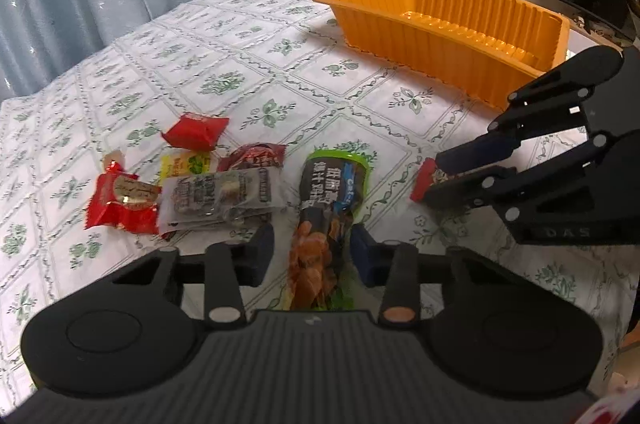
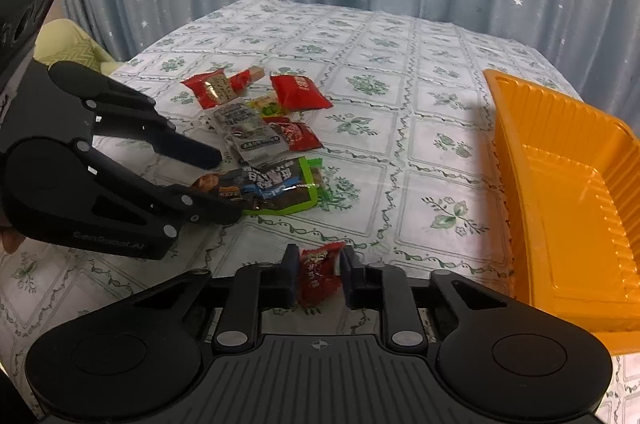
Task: Organize snacks
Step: 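Grasp the green-blue snack bag with the left tool while the right tool grasps a red candy, then carry both snacks over the orange tray and open both tools to drop them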
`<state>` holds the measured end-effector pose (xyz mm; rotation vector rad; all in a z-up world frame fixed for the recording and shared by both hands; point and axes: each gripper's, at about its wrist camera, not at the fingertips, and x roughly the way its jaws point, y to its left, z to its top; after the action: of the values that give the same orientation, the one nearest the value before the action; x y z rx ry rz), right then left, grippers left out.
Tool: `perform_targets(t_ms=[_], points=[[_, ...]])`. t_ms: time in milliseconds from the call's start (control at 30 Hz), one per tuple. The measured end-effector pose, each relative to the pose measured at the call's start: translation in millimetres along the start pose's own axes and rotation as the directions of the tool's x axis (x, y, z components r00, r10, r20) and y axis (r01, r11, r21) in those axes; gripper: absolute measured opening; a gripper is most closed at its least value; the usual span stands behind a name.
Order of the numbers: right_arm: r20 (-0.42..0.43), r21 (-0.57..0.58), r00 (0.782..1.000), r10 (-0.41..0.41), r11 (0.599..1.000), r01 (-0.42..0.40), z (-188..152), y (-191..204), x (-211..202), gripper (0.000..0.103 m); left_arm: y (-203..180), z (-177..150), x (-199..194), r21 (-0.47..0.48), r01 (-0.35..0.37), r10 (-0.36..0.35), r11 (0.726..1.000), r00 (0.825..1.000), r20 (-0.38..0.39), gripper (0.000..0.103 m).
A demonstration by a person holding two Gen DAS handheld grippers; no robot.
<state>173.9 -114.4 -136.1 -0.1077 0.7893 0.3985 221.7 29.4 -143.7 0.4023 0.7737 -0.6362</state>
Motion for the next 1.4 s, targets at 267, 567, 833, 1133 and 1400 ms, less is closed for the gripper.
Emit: perform_targets(t_ms=[267, 567, 833, 1133, 1400], points=[[0.007, 0.026, 1.000, -0.016, 1.000, 0.015, -0.3, 0.5, -5.8, 0.020, -8.3, -0.1, -0.7, -0.008, -0.030, 0.030, 1.000, 0.999, -0.026, 0.027], [0.055, 0.116, 0.997, -0.052, 0.992, 0.045, 7.0, 0.5, -45.2, 0.020, -26.2, 12.5, -33.3, -0.140, -0.091, 0.093, 0.986, 0.996, 0.008, 0.026], [0.123, 0.275, 0.972, -0.201, 0.948, 0.161, 31.3, -40.4, -108.7, 0.020, -56.4, 73.6, -63.8, -0.185, -0.109, 0.123, 0.977, 0.990, 0.068, 0.026], [0.060, 0.423, 0.922, -0.383, 0.846, 0.324, 37.8, -122.4, -155.9, 0.020, -107.1, 153.8, -44.7, -0.156, -0.066, 0.083, 0.986, 0.991, 0.102, 0.026], [0.025, 0.497, 0.908, -0.417, 0.793, 0.351, 27.0, -167.7, -164.5, 0.020, -131.4, 181.2, -10.8, -0.162, -0.053, 0.067, 0.985, 0.995, 0.077, 0.026]])
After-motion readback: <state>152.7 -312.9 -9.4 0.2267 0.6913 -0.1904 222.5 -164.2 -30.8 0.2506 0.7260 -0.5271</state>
